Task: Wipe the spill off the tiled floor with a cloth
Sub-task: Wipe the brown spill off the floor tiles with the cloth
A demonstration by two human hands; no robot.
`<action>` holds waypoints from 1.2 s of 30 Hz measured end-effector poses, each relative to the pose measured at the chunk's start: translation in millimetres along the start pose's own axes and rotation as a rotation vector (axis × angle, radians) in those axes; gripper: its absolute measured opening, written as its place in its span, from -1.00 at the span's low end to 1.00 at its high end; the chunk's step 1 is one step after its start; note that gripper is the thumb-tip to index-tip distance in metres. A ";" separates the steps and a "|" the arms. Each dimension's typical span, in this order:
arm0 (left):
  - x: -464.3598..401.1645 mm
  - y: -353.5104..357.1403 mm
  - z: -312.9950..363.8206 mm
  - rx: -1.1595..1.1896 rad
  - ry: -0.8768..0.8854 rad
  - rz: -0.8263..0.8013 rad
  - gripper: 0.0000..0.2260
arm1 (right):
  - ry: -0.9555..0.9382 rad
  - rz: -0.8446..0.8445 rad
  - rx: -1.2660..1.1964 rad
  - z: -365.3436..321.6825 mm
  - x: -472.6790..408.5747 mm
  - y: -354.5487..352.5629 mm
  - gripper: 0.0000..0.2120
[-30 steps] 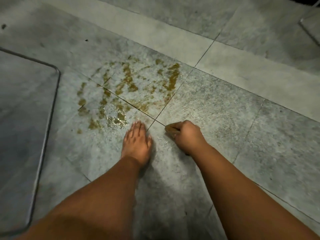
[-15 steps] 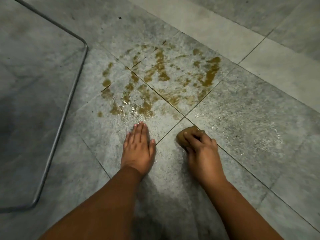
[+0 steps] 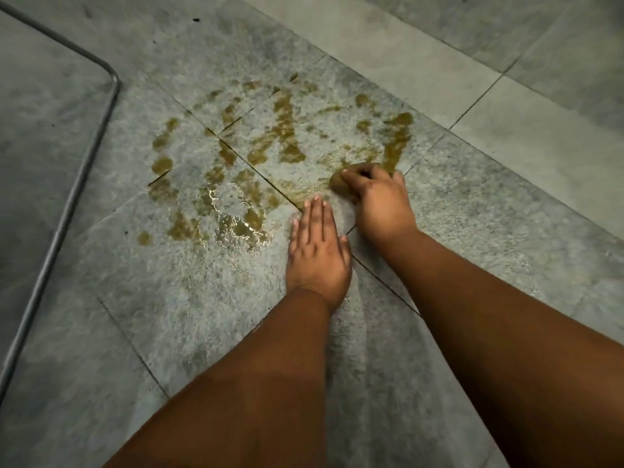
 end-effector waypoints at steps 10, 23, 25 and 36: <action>1.6 10.9 0.0 -0.066 0.200 -0.072 -0.50 | 0.140 0.077 -0.055 30.9 71.8 -3.8 -0.57; -3.8 3.7 1.9 -0.027 0.157 -0.071 -0.51 | 0.152 0.076 -0.100 27.0 56.3 -9.2 -0.54; -2.3 1.7 2.3 -0.011 0.150 -0.084 -0.51 | 0.177 0.046 -0.103 26.5 65.7 -10.6 -0.55; -2.6 3.4 -0.3 0.008 0.152 -0.058 -0.53 | 0.205 0.093 -0.109 43.3 -55.9 -8.1 -0.59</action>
Point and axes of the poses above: each hand's wrist, its own x-axis away from the middle knuckle, its own y-axis out of the palm, z = x × y, the point moved 1 cm from there along -x, towards the middle knuckle, and after that the axes turned 11 degrees about x, right-handed, at the moved point
